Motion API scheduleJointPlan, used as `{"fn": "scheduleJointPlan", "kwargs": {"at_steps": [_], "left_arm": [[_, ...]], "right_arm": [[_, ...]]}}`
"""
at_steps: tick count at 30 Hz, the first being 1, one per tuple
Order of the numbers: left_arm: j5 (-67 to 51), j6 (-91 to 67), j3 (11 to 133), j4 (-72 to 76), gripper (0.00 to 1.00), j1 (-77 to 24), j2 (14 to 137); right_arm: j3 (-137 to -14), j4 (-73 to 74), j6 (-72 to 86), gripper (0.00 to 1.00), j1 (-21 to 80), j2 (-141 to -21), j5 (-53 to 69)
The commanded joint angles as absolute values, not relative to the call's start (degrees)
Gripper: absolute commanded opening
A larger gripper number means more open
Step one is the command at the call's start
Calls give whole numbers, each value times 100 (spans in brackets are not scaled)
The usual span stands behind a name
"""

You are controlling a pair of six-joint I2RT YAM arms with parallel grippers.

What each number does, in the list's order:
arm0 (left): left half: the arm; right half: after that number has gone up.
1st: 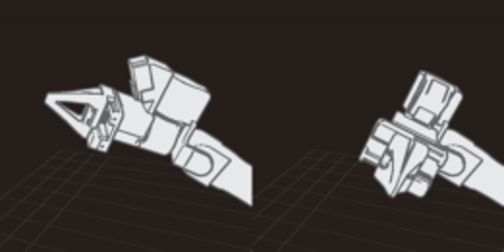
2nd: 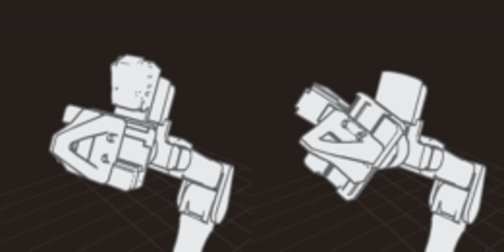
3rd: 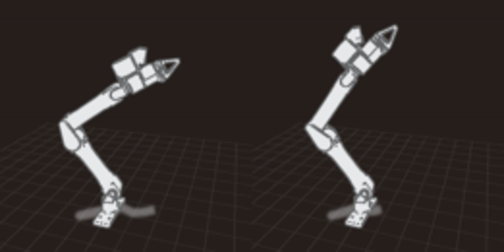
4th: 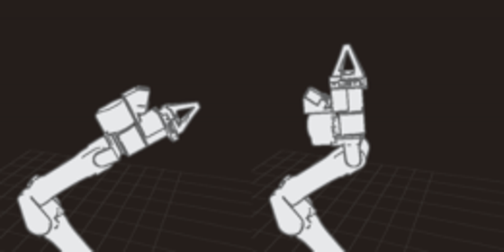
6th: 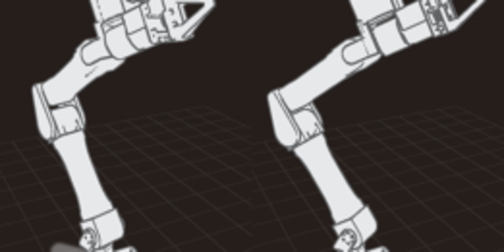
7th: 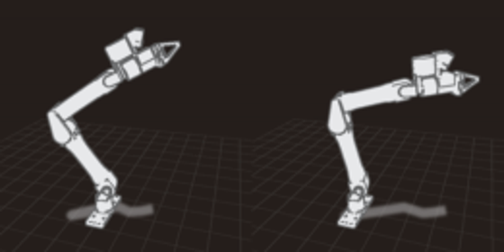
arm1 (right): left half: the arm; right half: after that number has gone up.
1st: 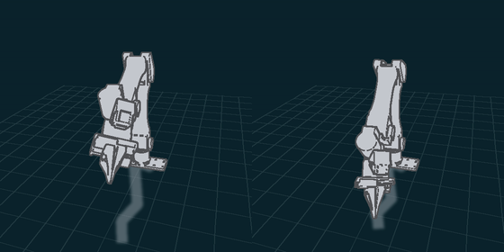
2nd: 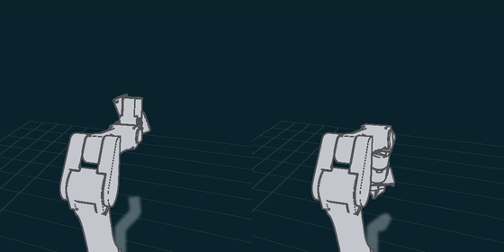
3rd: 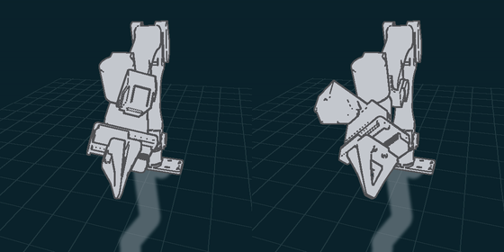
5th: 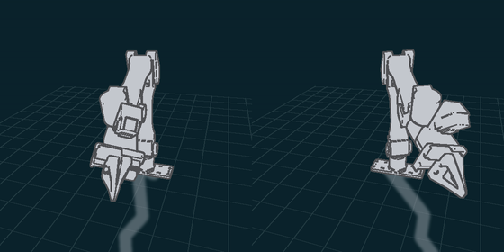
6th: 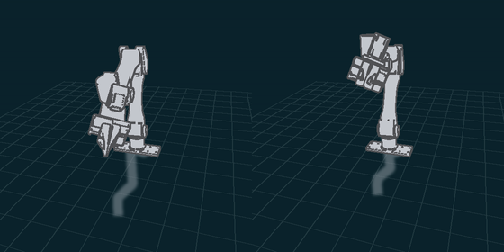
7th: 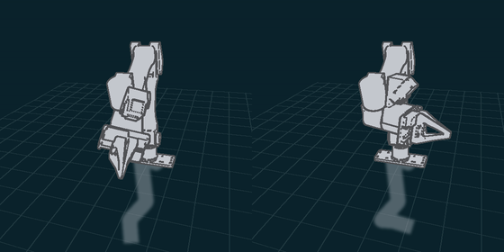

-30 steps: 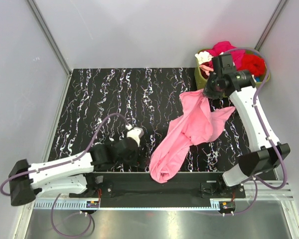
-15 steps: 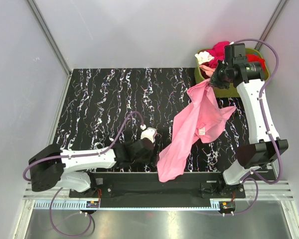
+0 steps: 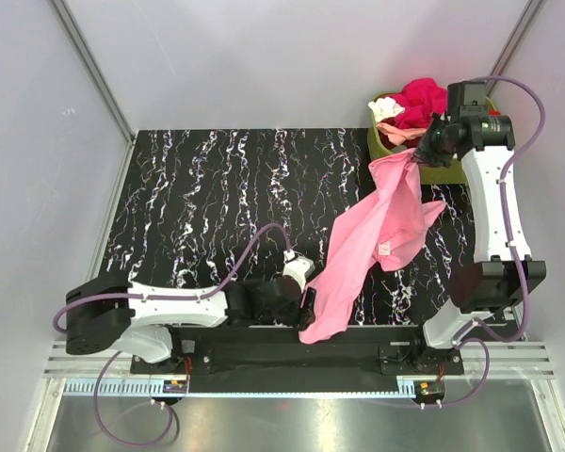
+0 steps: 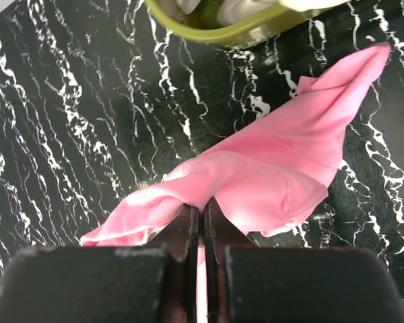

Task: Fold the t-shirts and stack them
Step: Flatten the tshirt out

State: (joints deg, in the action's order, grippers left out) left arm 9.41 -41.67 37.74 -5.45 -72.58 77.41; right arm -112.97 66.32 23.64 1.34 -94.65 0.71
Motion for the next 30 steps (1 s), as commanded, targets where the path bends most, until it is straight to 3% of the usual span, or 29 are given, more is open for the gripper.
{"fn": "scheduleJointPlan", "kwargs": {"at_steps": [1, 10, 13, 17, 19, 20, 24, 30], "left_arm": [[940, -4385, 3789, -194, 62, -7347, 7980], [985, -4746, 3533, -18, 57, -7400, 8173], [905, -4816, 3524, 158, 48, -7400, 8384], [879, -4799, 3577, 158, 28, -7392, 8508], [931, -4816, 3612, 80, 5, -7392, 8482], [984, -4843, 3647, 18, 0, -7400, 8447], [1396, -4904, 4016, -1061, 0, -7426, 8148], [2354, -4983, 4745, -3214, 0, -7471, 6664]], "right_arm": [[-11400, 6486, 2241, 0, 35, -9431, 316], [-11083, 6381, 2215, 0, 35, -9316, 422], [-11013, 6355, 2215, 0, 35, -9316, 457], [-10986, 6354, 2206, 0, 35, -9299, 457], [-10978, 6363, 2206, 0, 35, -9290, 448], [-10986, 6372, 2197, 0, 35, -9281, 440], [-11030, 6477, 2189, 0, 35, -9255, 404], [-11065, 6653, 2294, 0, 35, -8931, 615]]}}
